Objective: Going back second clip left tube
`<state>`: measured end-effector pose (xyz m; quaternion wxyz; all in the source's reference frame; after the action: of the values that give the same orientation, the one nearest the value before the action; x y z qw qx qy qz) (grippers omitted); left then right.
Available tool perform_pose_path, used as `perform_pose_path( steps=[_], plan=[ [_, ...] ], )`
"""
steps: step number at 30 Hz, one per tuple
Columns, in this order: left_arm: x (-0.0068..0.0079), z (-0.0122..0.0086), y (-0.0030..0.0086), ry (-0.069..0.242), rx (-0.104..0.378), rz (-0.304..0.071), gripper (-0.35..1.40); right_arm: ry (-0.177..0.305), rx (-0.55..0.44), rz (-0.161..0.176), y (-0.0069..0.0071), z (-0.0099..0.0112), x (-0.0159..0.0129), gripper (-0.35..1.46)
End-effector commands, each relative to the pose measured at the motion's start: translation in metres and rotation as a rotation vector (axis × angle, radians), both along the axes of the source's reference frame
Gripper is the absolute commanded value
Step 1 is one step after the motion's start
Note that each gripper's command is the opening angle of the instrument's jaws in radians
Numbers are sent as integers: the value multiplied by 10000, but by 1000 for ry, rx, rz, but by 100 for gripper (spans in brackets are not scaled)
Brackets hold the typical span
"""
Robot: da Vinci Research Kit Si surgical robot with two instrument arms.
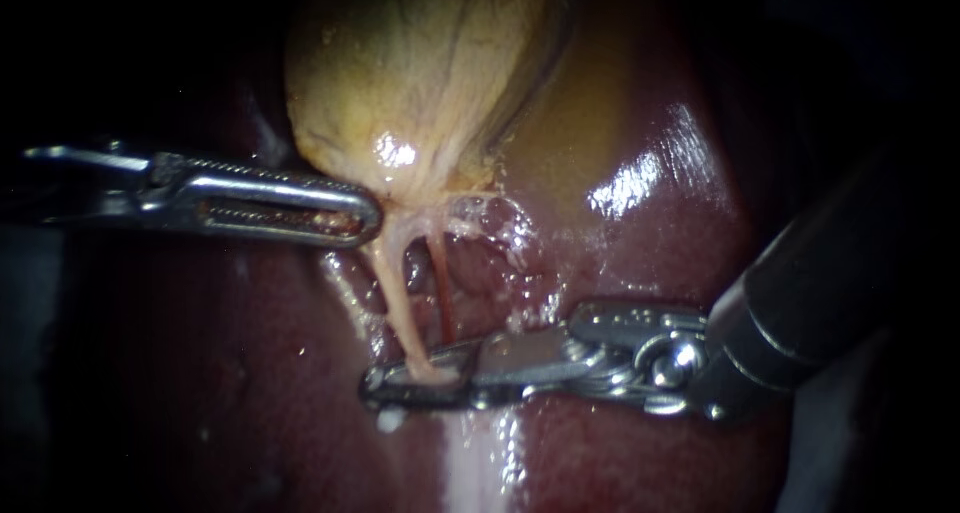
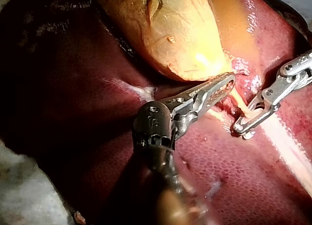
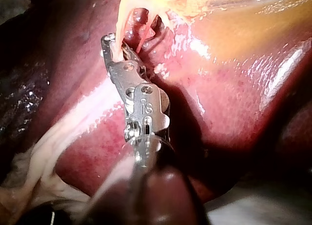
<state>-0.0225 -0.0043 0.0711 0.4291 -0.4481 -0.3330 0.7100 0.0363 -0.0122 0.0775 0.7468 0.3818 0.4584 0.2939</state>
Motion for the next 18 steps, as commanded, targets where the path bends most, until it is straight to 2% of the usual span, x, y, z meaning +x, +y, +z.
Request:
perform_pose_path(
  steps=[1, 9, 10, 11, 13, 16, 18],
  plan=[
    [0, 0, 0, 0, 0, 0, -35, -1, 0, -1, 0, -1, 0, -35],
    [1, 1, 0, -1, 0, 0, -35, 2, 3, -6, 1, -2, 1, -33],
    [1, 1, 0, -1, 0, 0, -35, 2, 4, -5, 2, -2, 1, -9],
    [1, 1, 0, -1, 0, 0, -35, 12, -17, -11, 3, -3, 1, 6],
    [1, 1, 0, -1, 0, 0, -35, 34, -56, -19, 5, -6, 1, 23],
    [1, 1, 0, -1, 0, 0, -35, 53, -103, -36, 13, -12, 1, 38],
    [2, 1, 0, -1, 0, 1, -35, 57, -119, -33, 17, -16, -1, 42]
  ],
)
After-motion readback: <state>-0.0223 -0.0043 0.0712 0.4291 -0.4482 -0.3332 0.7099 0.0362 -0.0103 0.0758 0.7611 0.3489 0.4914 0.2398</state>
